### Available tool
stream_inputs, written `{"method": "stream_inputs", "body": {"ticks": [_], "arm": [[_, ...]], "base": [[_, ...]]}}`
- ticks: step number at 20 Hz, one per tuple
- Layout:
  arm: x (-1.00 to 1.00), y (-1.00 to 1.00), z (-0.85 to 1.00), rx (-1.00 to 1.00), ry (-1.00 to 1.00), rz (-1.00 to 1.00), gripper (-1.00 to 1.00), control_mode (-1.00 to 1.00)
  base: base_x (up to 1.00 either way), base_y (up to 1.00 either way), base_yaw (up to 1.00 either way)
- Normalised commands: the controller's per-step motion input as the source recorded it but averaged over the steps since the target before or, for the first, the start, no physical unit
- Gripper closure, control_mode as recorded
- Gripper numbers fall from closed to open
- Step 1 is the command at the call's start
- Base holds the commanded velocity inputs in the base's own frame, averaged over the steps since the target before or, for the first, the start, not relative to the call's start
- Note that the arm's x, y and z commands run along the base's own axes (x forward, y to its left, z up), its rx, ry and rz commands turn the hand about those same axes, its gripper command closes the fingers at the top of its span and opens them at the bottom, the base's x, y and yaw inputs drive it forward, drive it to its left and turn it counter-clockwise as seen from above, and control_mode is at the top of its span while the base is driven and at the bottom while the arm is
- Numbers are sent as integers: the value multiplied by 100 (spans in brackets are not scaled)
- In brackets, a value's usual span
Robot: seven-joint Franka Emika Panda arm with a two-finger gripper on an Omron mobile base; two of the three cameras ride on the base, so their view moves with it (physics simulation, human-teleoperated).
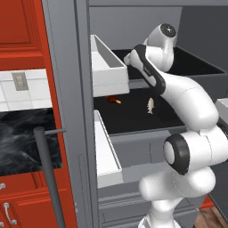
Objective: Transport the fish and mushroom to the fridge. Place the fish on the rack containing meat and place the mushroom on the rack containing the vegetable, ensuring meats and vegetables are on different racks.
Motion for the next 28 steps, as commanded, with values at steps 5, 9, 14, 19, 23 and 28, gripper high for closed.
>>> {"method": "stream_inputs", "body": {"ticks": [5,9,14,19,23,28], "arm": [[3,0,-43,0,0,0,-100,-100],[-6,0,-16,0,-2,0,-100,-100],[-10,0,-10,0,-4,0,-100,-100],[-54,0,-4,0,-5,0,-100,-100],[-78,0,0,0,-3,-1,-100,-100],[-96,0,0,0,-1,-4,-100,-100]], "base": [[0,0,0],[0,0,0],[0,0,0],[0,0,0],[0,0,0],[0,0,0]]}}
